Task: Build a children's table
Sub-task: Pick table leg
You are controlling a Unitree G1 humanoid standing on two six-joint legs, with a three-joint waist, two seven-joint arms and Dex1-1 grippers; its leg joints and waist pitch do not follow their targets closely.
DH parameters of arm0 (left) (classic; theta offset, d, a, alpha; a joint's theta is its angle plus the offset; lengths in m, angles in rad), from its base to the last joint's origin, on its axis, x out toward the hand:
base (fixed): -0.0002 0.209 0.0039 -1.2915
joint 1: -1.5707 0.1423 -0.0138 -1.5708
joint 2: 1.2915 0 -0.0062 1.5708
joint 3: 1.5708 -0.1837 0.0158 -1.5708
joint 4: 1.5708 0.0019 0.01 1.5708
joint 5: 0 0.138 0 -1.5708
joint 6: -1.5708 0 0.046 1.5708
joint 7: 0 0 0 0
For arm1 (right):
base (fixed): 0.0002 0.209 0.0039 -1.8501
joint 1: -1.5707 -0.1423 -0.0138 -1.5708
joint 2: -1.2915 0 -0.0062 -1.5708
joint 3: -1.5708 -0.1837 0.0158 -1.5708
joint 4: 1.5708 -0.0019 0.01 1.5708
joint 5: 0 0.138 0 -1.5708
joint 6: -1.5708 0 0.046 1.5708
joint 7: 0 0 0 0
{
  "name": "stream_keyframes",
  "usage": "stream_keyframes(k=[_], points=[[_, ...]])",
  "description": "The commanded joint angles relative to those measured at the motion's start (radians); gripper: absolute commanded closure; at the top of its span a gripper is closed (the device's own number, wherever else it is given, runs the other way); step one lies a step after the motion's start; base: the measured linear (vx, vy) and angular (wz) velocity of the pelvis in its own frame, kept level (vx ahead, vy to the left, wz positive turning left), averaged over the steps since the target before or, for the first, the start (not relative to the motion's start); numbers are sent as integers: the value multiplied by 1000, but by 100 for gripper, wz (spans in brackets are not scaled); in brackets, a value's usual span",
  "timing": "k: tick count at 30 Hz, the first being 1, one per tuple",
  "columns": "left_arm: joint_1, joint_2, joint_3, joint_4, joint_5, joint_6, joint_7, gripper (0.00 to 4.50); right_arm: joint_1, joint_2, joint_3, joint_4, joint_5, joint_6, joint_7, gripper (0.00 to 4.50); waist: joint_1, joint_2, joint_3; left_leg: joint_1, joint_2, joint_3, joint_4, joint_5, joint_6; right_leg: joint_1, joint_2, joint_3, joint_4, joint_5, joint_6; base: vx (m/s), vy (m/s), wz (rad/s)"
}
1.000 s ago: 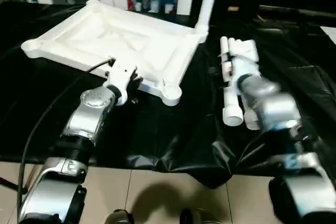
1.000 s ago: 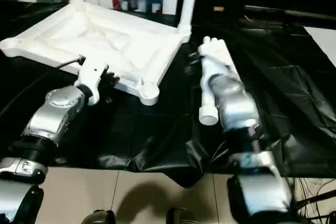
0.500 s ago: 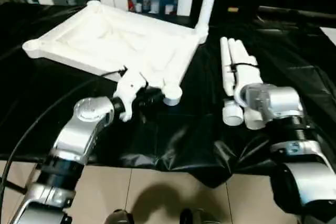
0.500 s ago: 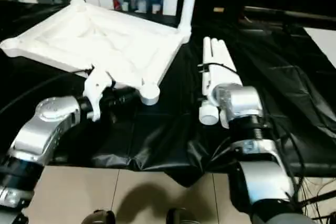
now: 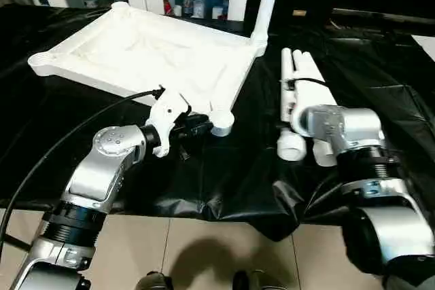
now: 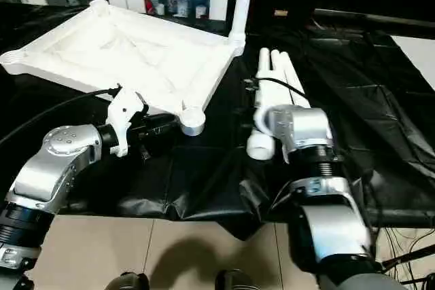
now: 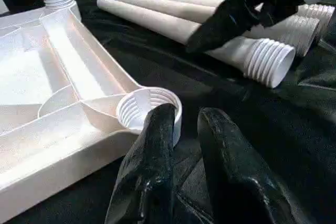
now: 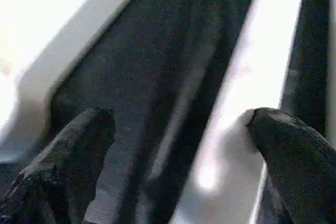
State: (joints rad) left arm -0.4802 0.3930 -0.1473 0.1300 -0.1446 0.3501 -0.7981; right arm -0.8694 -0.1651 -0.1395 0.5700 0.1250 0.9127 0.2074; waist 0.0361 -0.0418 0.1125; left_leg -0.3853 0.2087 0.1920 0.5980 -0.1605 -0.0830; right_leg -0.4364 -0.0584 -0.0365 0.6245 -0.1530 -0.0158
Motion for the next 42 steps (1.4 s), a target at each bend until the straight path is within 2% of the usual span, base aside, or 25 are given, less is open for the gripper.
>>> stream_keyframes(k=[1,6,8,13,19,21,22,27,34,39,42], points=[[-9,5,-3,-25,2,11,-7,350,-28,-9,-29,-21,10,-25,-14,1,4,12,-99,22,8,-2,-57,-155,-28,62,-52,39,-65,-184,-178,0,0,0],[-11,9,-5,-28,-4,12,-6,350,-36,-27,-37,18,-22,-89,-67,1,4,12,-98,23,7,-2,-57,-172,-39,60,-51,39,-67,-216,-169,0,0,0],[-12,10,-5,-30,-5,12,-7,350,-42,-24,-64,40,-15,-121,-105,1,4,12,-98,24,6,-1,-56,-173,-42,59,-50,39,-67,-217,-166,0,0,0],[-15,10,-4,-27,-4,12,-10,350,-49,-20,-58,136,-21,-102,-126,1,2,10,-102,18,3,-1,-54,-151,-32,66,-49,38,-62,-175,-175,0,0,0],[-24,14,-5,-20,-2,10,-12,350,-72,-1,-97,253,21,-93,-117,1,1,11,-102,19,5,-1,-54,-158,-24,64,-50,37,-62,-175,-186,0,0,0],[-27,17,-4,-21,-3,11,-13,350,-82,3,-122,273,38,-91,-130,1,0,12,-101,21,6,-1,-54,-169,-28,63,-50,37,-62,-188,-185,0,0,0],[-27,17,-4,-21,-3,11,-13,350,-82,3,-122,273,38,-91,-130,1,1,9,-100,21,6,-1,-55,-175,-29,63,-50,36,-63,-196,-184,0,0,0],[-25,23,-1,-31,-8,18,-19,350,-110,-6,-153,324,63,-79,-141,1,2,11,-101,19,5,-2,-53,-170,-31,63,-51,37,-62,-199,-180,0,0,0],[-21,28,-15,-50,-22,54,-44,350,-124,-19,-181,395,77,-85,-153,65,4,10,-102,17,5,-1,-52,-155,-27,65,-51,36,-58,-170,-190,0,0,0],[-17,34,-33,-70,-26,80,-55,350,-132,-24,-186,421,82,-92,-155,108,4,10,-101,19,5,-1,-52,-172,-29,63,-52,35,-61,-200,-187,0,0,0],[-13,43,-57,-72,11,57,-54,350,-143,-30,-190,452,85,-110,-158,130,4,8,-101,18,5,-1,-52,-177,-30,63,-52,35,-63,-220,-179,0,0,0]])
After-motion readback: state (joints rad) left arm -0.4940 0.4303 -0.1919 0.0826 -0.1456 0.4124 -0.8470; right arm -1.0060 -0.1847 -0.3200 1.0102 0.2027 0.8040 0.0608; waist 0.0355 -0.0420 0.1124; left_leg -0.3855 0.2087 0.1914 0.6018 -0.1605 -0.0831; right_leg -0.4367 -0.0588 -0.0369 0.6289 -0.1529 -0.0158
